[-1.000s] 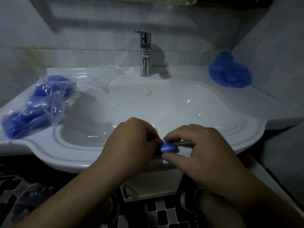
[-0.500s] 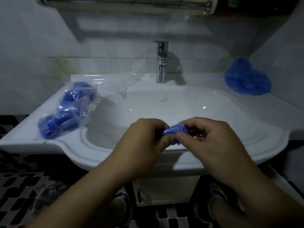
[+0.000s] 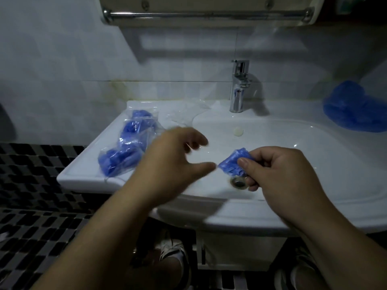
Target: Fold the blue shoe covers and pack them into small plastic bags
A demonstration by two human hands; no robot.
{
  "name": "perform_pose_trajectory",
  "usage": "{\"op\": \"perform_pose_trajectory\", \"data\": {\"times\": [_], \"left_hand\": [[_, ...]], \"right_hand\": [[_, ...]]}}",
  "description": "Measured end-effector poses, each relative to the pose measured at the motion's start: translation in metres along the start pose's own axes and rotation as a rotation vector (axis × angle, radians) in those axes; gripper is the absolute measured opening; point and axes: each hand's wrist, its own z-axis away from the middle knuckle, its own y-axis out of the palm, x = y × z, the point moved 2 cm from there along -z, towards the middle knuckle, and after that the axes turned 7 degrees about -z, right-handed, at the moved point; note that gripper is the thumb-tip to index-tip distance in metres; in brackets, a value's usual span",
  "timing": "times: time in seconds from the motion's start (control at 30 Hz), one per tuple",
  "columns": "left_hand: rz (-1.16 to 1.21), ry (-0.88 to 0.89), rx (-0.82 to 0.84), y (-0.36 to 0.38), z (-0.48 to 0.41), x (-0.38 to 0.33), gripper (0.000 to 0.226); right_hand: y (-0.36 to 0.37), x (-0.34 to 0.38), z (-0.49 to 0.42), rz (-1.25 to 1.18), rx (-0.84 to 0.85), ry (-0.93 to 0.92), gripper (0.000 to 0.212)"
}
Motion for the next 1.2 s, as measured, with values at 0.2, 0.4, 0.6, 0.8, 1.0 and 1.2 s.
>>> {"op": "perform_pose_trajectory", "data": {"times": [0.2,0.4,0.6,0.8,1.0,1.2], "left_hand": [[-0.417,-0.193,-0.037,-0.040,-0.007,0.074,0.092],[-0.367,-0.286,-0.190,-0.032,-0.013,0.098,0.036],[0.395,-0.237,-0.234,-0.035,-0.012,0.062,0.011],[1.097,-0.295,0.042,0.000,-0.012,0.011,0.028],[1.009,-0.205,0.314,0.026,-0.011,-0.015,0.039],[0.846,-0.047,0.356,0.029,-0.009,-0.037,0.033]], "right_hand": [[0.003,0.002,0.001,-0.027,-0.038,-0.027,0.006],[-0.001,0.003,0.003,-0.042,-0.041,-0.034,0.005],[-0.008,0.011,0.004,-0.067,-0.049,-0.067,0.008],[-0.029,0.029,0.007,-0.023,-0.130,-0.247,0.016],[-0.047,0.043,0.005,0.034,-0.228,-0.424,0.020],[-0.046,0.042,0.003,0.207,-0.125,-0.493,0.023]]}}
